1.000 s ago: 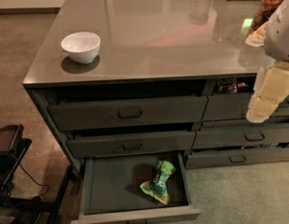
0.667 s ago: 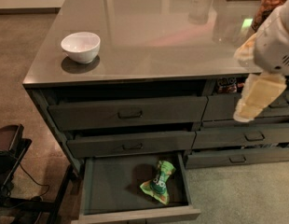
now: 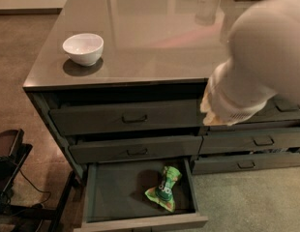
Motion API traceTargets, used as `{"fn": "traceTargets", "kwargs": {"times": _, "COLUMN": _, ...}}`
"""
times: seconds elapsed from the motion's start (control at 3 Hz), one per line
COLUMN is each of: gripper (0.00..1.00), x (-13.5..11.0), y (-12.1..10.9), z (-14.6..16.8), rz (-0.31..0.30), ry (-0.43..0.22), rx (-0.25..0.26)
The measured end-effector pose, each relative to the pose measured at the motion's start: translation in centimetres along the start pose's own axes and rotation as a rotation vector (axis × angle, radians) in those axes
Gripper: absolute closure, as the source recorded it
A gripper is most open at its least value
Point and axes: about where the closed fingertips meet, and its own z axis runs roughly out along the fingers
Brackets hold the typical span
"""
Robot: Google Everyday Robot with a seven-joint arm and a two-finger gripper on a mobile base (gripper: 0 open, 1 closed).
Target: Pick green rice chip bag from bottom drawer and place on counter
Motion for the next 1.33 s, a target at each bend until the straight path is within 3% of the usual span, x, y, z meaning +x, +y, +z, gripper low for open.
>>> {"fn": "traceTargets", "kwargs": {"times": 0.33, "gripper": 0.89, "x": -4.7, "y": 1.0, "z": 3.0, "rz": -0.26, "ry": 0.094, "rx": 0.119}}
{"fn": "traceTargets", "kwargs": {"times": 0.67, "gripper": 1.0, "x": -6.3, "y": 2.1, "z": 5.5, "rz": -0.385, "ry": 0.119, "rx": 0.149}}
{"fn": "traceTargets", "kwargs": {"times": 1.33, "gripper": 1.0, "x": -6.2, "y": 1.9, "z": 6.4, "rz": -0.378, "ry": 0.105, "rx": 0.143}}
